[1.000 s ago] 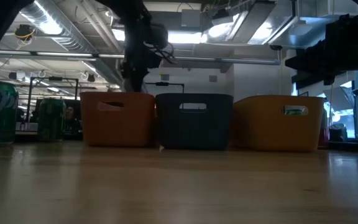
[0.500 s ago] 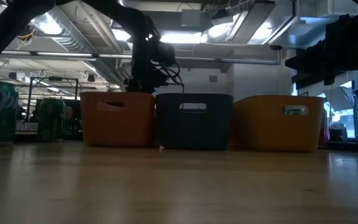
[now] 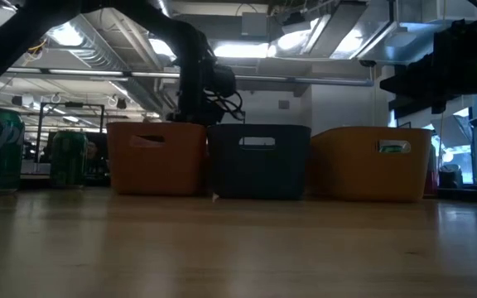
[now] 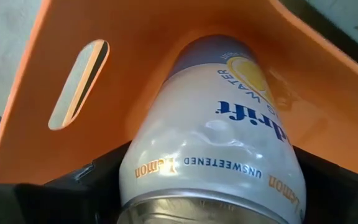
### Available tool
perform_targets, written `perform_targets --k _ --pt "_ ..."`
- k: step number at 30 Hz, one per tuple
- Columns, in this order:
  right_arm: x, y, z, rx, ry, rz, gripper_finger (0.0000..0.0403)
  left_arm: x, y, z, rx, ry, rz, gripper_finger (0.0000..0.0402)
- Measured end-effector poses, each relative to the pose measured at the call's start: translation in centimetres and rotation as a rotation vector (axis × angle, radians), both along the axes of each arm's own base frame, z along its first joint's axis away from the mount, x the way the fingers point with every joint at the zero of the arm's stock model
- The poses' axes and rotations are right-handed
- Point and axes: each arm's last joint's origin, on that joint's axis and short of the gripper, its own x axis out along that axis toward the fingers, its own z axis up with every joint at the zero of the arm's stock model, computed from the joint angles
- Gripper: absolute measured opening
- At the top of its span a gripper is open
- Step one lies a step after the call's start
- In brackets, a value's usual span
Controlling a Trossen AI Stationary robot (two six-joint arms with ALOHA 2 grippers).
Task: Sort soda cans
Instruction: Put the top left blue-white soda can into the orange bin
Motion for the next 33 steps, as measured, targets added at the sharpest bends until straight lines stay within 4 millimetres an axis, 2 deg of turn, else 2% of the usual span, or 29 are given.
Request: perform_targets --k 17,33 --pt "0.02 0.00 -0.14 0.001 0.015 0.000 0.0019 0.28 0.24 0.21 0.027 -0.033 -0.020 0.0334" --pt "0.02 0.00 -0.14 0.001 0.014 0.000 0.0019 -0.51 -0.37 0.60 -0.023 0.044 -0.081 0.0334"
